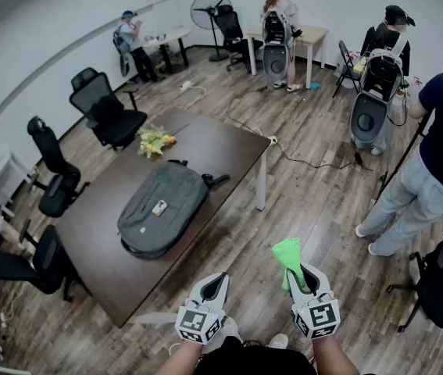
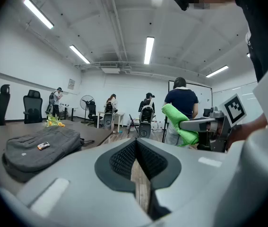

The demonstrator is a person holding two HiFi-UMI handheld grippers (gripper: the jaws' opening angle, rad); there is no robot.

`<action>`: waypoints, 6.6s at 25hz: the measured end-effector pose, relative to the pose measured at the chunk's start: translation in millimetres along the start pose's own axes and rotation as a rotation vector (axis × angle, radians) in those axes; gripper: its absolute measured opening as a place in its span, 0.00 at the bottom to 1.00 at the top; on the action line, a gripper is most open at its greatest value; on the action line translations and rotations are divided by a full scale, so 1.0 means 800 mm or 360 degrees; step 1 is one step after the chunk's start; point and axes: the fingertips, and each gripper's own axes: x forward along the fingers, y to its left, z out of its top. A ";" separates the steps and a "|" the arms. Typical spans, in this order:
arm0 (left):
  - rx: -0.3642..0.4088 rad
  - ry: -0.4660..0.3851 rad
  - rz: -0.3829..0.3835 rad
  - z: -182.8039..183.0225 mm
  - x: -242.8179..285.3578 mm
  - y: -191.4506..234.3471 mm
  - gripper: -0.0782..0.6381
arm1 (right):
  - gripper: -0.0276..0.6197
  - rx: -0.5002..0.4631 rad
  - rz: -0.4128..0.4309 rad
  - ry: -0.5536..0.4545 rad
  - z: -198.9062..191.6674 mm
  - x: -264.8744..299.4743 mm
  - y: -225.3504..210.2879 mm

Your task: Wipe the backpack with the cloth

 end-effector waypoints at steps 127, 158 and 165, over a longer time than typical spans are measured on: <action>-0.0496 -0.0157 0.1589 -0.033 -0.201 0.527 0.14 | 0.19 -0.0727 0.1507 0.0807 -0.146 0.634 0.526; -0.0491 -0.0039 0.1373 -0.050 -0.157 0.526 0.14 | 0.19 -0.1311 0.0616 0.0794 -0.083 0.786 0.306; -0.0488 -0.0033 0.1344 -0.051 -0.148 0.524 0.14 | 0.19 -0.1347 0.0444 0.0767 -0.061 0.806 0.258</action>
